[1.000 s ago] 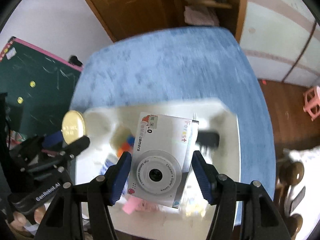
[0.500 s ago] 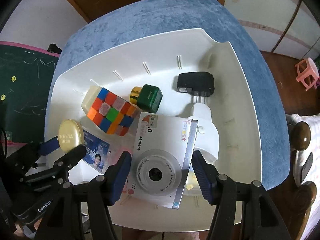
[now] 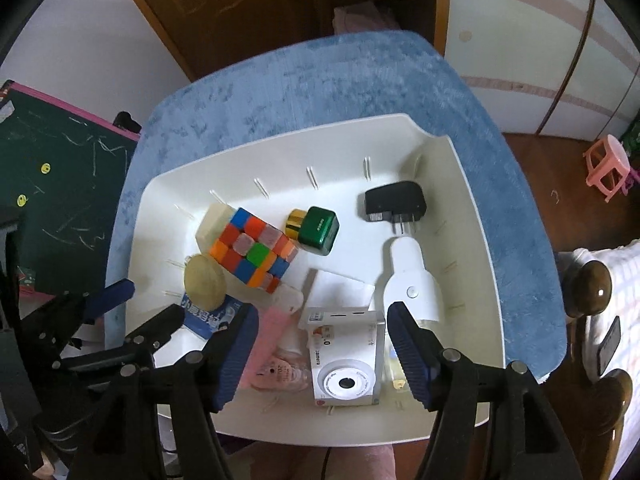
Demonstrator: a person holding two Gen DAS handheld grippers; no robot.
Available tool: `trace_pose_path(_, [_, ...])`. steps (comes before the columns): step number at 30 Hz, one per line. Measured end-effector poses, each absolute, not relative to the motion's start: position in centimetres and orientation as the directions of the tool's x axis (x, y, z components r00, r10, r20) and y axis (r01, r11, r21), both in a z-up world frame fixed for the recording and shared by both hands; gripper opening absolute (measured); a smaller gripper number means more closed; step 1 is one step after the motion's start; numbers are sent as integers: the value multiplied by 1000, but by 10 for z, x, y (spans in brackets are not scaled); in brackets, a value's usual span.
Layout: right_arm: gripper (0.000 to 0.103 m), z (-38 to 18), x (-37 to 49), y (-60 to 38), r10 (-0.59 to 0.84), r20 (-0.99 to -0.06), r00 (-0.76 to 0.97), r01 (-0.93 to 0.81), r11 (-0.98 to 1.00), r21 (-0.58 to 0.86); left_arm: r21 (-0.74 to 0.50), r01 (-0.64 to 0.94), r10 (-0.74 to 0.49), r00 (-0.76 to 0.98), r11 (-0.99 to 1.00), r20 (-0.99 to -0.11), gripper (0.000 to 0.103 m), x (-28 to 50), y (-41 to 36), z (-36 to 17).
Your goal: Organize rigid objects
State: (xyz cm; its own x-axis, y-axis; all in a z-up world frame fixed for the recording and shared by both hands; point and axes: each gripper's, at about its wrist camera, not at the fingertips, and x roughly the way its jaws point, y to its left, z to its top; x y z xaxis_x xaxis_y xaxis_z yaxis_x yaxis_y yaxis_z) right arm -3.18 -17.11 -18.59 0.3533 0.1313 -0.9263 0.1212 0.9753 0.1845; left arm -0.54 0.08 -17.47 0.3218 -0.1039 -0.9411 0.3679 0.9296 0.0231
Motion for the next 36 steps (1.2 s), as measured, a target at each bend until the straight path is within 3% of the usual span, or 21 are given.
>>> trace_pose_path(6, [68, -163, -46, -166, 78, -907, 414, 123, 982, 141, 31, 343, -107, 375, 939, -921, 69, -16, 4, -142])
trace_pose_path(9, [68, -149, -54, -165, 50, -891, 450, 136, 983, 123, 26, 326, -114, 403, 945, -908, 77, -22, 7, -123])
trace_pose_path(14, [68, -121, -69, -167, 33, -859, 511, 176, 974, 142, 13, 287, -127, 464, 958, -876, 80, -37, 12, -93])
trace_pose_path(22, [73, -74, -90, -162, 18, -820, 572, 156, 979, 131, -3, 235, -130, 528, 972, -839, 80, -50, 16, -55])
trace_pose_path(25, [80, -57, -97, -160, 6, -800, 601, 148, 982, 118, -8, 228, -133, 539, 974, -832, 80, -54, 13, -45])
trace_pose_path(36, [81, -15, -103, -164, 2, -759, 651, 99, 991, 87, 13, 182, -98, 589, 983, -802, 80, -64, 2, -17])
